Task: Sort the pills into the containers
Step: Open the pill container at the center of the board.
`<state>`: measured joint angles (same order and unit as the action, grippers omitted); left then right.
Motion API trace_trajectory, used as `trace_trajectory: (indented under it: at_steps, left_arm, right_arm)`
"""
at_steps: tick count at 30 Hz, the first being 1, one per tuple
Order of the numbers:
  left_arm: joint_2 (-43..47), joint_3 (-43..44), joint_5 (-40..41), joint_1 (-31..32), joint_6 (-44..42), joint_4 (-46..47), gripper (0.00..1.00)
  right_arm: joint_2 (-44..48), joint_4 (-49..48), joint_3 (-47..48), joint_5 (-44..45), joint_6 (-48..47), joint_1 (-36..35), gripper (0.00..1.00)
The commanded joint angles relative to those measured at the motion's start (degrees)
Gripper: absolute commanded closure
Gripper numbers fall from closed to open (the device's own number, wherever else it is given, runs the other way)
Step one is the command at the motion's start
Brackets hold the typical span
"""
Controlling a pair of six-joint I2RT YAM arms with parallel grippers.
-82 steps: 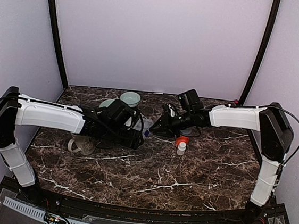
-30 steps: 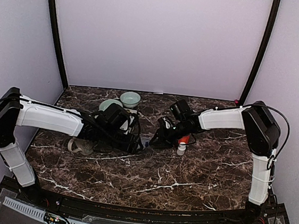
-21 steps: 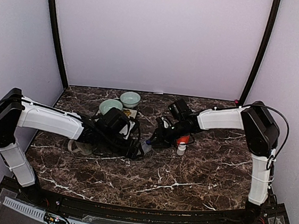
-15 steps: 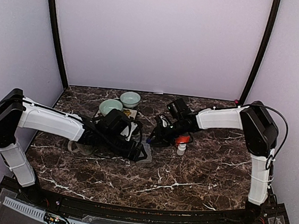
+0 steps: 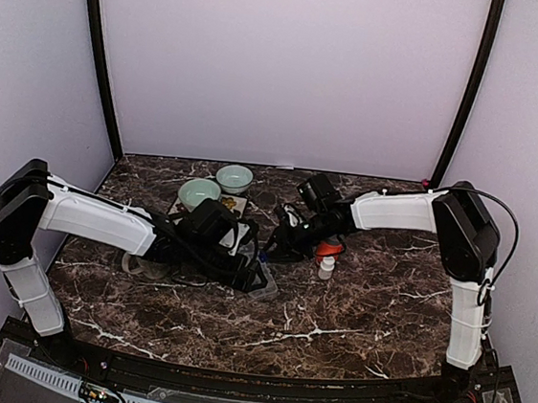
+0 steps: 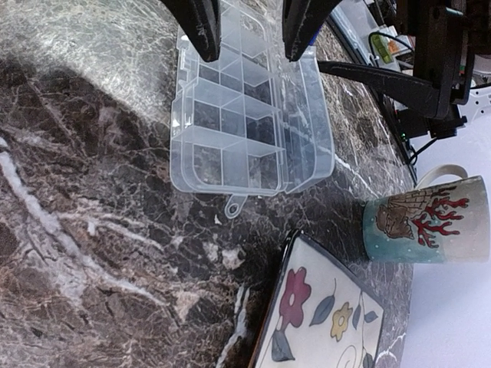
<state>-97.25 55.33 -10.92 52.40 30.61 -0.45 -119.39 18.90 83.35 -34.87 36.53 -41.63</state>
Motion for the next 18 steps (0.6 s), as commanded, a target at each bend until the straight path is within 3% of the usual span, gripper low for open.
trace_trajectory:
  at_steps: [1, 18]
  left_arm:
    - [0.50, -0.23, 1.53, 0.31, -0.16, -0.15, 0.17]
    - [0.45, 2.18, 3.46, 0.25, 1.19, -3.22, 0.12]
  right_arm:
    - [-0.16, 2.76, 2.46, 0.09, -3.02, -1.49, 0.72]
    - [0.31, 6.40, 4.80, -0.61, -5.99, -4.09, 0.72]
